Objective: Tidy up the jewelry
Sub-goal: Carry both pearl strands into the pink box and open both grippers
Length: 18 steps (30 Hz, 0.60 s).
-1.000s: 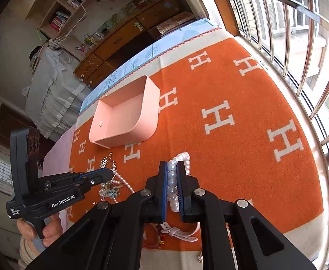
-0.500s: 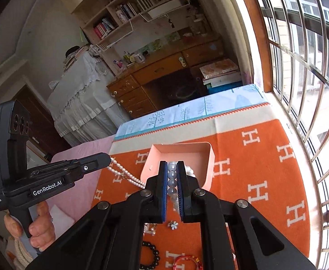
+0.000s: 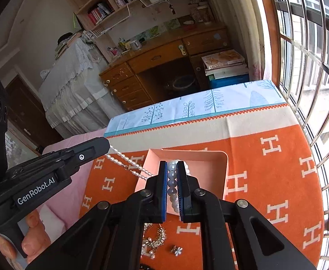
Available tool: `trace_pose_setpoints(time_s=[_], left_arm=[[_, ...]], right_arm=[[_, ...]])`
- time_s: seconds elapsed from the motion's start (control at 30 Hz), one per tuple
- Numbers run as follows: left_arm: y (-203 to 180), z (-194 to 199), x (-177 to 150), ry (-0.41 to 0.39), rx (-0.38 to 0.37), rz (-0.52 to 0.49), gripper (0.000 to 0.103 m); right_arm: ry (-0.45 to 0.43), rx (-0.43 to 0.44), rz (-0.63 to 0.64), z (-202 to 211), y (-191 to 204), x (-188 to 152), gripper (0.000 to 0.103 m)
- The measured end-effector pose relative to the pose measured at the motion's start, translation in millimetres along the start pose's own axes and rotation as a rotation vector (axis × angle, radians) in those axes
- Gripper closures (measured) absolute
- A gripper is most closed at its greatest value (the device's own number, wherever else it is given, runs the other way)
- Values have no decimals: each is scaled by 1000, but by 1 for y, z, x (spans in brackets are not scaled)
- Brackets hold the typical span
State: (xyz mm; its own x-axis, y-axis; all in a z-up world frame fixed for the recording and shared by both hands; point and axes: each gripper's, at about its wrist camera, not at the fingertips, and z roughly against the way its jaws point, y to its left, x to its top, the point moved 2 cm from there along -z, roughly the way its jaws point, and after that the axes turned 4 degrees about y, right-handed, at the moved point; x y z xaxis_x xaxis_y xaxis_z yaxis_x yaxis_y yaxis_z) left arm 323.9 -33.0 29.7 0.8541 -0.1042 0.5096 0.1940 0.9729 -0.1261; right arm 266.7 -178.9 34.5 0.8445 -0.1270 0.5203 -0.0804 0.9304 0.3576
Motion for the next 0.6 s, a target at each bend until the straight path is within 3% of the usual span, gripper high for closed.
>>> trace_pose_setpoints(time_s=[0.17,0.23,0.3,0.37,0.5,0.6], left_arm=[[8,-53,-30,108,65,-39,99],[9,-64,-39,139,54,-39,99],[12,-70,-46,152,34,-18,98],[13,-73,-51,158,38,-3,84],[17,-60,-60,109,61,-3,72],[24,-50,-66,89,44,31,57]], right_arm=[[99,-53,-3,-52,-15,-14,93],[126,-73,4,-68,-22,-22,82],[118,-91,14,-75,-25,-28,60],[93,-87,23,-75,-26,-33,58],[65,-89,37,-68,-22,-43,58],[44,-79,37,-58,-19,-51,58]])
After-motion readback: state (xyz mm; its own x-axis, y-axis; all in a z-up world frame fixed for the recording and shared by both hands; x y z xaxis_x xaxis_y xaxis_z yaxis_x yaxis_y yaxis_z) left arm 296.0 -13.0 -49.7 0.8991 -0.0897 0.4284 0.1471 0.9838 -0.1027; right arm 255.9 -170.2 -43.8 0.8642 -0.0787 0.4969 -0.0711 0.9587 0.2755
